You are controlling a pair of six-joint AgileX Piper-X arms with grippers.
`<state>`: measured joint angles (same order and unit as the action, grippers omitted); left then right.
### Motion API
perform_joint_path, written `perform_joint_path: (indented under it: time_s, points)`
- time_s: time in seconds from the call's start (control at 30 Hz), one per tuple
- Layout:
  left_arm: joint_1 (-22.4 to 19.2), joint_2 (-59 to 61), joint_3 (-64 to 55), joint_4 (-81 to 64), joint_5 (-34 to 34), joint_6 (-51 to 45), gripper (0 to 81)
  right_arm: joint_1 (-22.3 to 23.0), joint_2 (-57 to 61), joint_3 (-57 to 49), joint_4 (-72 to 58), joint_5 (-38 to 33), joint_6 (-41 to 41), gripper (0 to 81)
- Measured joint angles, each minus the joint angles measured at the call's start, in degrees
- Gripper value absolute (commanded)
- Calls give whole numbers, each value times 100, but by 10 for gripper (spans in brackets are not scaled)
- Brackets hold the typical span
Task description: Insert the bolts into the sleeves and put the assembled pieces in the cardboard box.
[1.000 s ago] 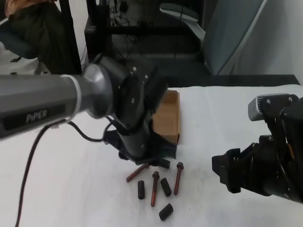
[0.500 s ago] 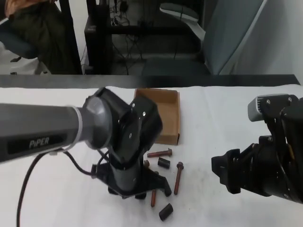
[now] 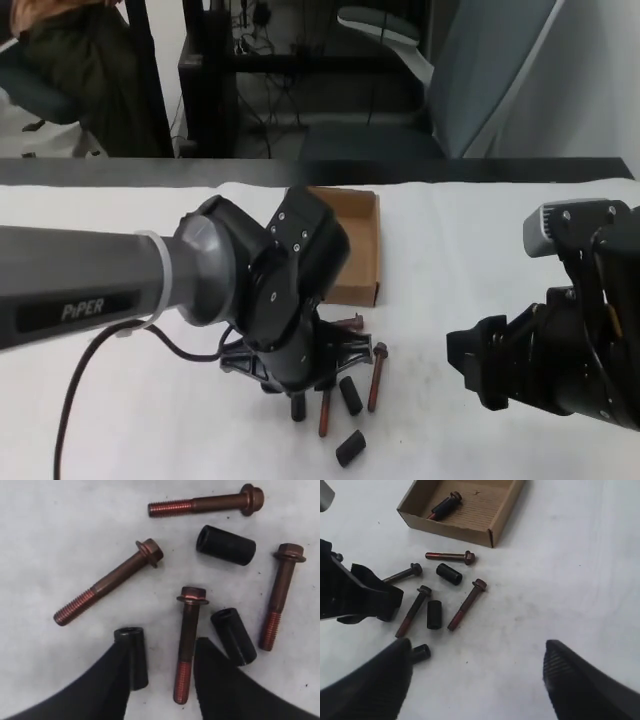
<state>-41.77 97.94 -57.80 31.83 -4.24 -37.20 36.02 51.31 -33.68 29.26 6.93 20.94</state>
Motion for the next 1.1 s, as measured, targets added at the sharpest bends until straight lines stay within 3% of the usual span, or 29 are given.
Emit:
perform_joint_path:
  time_s: [0.33, 0.4, 0.47, 0.5, 0.57, 0.63, 0.77, 0.8, 0.87, 0.97, 1.07, 1.1]
  points:
    - [0, 409, 30, 137, -36, -111, 365, 0, 0, 0, 8, 0, -7, 693]
    - [0, 463, 30, 123, -38, -111, 273, 0, 0, 0, 8, 0, -20, 693]
    - [0, 469, 30, 124, -63, -111, 74, 0, 0, 0, 8, 0, -67, 693]
    - [0, 486, 30, 148, -79, -111, 13, 0, 0, 0, 8, 0, -99, 693]
    - [0, 499, 30, 150, -76, -68, 18, 0, 0, 0, 8, 0, -144, 690]
    - [0, 501, 18, 156, -76, 10, 18, 0, 0, 0, 8, 0, -157, 630]
    - [0, 463, 18, 165, -1, 189, 18, 0, 132, 0, 22, 174, -69, 354]
    - [0, 444, 18, 165, 15, 252, 18, 0, 202, 0, 34, 190, -42, 325]
    - [0, 332, 45, 189, 123, 418, 18, 0, 509, -19, 36, 186, 97, 354]
    - [0, -121, 74, 332, 155, 763, 18, 0, 1068, -158, 32, -21, 265, 680]
    - [0, -826, 87, 659, -260, 1177, 18, 0, 1774, -523, 24, -184, 530, 700]
    - [0, -1080, 87, 827, -480, 1318, 18, 0, 2026, -689, 10, -201, 637, 654]
